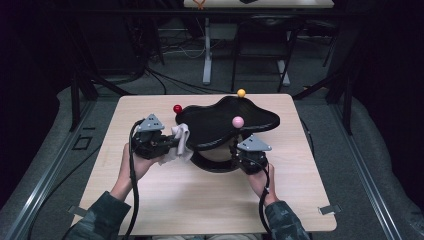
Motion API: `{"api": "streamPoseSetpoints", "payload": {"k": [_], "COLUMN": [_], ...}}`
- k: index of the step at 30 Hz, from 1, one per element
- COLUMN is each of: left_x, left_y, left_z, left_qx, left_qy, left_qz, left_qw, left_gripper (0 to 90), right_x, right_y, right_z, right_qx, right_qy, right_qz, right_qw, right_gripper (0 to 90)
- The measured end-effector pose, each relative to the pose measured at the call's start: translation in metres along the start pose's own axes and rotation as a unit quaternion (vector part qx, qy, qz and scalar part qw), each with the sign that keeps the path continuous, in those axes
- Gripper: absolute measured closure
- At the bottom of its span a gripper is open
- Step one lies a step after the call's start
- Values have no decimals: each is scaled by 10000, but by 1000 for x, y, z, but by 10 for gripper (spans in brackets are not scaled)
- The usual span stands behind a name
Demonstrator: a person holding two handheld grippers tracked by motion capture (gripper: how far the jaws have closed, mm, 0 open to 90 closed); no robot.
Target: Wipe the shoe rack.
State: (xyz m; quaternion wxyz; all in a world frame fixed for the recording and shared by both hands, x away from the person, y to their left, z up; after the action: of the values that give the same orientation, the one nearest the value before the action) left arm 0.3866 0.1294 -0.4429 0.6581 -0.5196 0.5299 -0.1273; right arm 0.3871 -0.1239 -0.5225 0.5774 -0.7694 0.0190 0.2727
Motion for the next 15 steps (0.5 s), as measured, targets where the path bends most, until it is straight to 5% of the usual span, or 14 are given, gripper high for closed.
{"api": "streamPoseSetpoints", "payload": {"k": [15], "left_x": [16], "left_y": [3], "left_z": [24], "left_qx": [-193], "left_qy": [-181], "left_qz": [163], "left_qw": [9995], "left_gripper": [817], "right_x": [0], "right_y": [0], "right_z": [-1], "right_qx": [-20], "right_qy": [-16], "right_qz": [4], "right_qw": [10000], "right_gripper": [743]}}
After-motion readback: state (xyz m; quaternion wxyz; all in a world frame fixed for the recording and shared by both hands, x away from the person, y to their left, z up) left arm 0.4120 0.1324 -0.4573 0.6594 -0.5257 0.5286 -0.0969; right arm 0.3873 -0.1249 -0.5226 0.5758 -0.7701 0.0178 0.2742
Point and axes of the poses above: each handheld gripper's, and its own axes: x roughly forward along the jaws, y roughly out of its underside, z roughly to its left, the point moved 5 cm from there along x, roughly forward along the jaws, and after that the axes turned 9 degrees about y, right-handed, at the moved point
